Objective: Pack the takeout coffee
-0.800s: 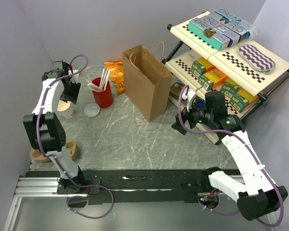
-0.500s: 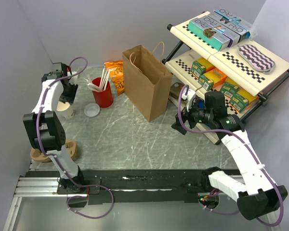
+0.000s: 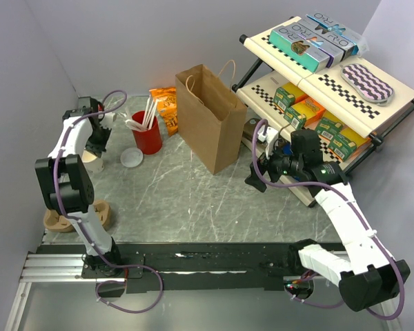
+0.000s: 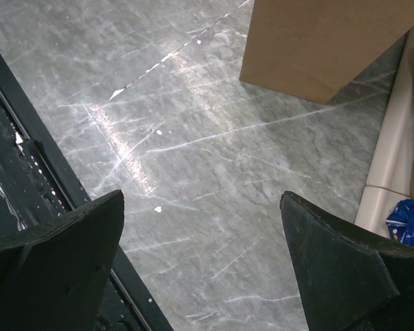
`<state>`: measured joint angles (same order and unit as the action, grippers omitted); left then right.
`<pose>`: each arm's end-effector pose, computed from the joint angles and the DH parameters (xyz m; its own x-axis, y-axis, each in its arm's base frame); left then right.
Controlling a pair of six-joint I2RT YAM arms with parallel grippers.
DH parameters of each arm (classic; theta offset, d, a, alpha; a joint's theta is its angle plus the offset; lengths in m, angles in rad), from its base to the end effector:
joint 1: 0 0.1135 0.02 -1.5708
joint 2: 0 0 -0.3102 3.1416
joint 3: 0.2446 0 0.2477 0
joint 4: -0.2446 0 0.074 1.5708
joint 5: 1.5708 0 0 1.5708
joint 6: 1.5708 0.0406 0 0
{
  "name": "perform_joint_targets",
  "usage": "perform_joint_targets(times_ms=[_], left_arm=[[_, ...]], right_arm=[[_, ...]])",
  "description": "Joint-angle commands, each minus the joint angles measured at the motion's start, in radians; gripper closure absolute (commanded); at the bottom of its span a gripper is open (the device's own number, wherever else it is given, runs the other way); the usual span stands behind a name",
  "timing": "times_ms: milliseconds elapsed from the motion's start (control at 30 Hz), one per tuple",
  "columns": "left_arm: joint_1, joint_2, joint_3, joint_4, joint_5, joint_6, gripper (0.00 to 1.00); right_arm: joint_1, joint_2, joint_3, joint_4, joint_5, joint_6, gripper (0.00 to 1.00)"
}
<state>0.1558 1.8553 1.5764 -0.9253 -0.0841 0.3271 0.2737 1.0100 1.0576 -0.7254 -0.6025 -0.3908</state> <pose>0.3903 0.0648 0.2959 -0.9326 0.1776 -0.3142 0.1217 0.9743 0.1894 0.1632 0.0697 0.3802 -0.3115 -0.4134 -0.8556 -0.8288 0.5586 0.0319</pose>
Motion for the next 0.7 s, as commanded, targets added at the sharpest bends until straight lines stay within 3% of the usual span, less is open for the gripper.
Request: perform_joint_targets(times_ms=[0,200,367,400,500,667], left_arm=[[0.001,-0.137,-0.041,-0.059,0.076,-0.019,0.99],[-0.139,-0.351,-0.140,-0.211,0.237,0.001,0.99],[-0.453,-0.523,-0.219,-0.216,0.285,0.036,0.99],[-0.543,-0.533,-0.237,-0.199,0.284,0.039,0.99],[-0.675,-0.525,-0.233,-0.179,0.290,0.040,0.99],[-0.843,-0.420,-0.184,-0.124,0.230,0.075,0.99]], right_arm=[[0.007,0.002,0.013,0.032,-0.005,-0.008,0.00],[0.007,0.032,0.028,0.027,0.012,-0.005,0.00],[0.007,0.050,0.035,0.047,0.040,0.007,0.00],[0.004,0.058,0.035,0.050,0.043,0.013,0.00],[0.007,0.068,0.039,0.046,0.037,0.029,0.00],[0.007,0.073,0.044,0.043,0.043,0.030,0.00]])
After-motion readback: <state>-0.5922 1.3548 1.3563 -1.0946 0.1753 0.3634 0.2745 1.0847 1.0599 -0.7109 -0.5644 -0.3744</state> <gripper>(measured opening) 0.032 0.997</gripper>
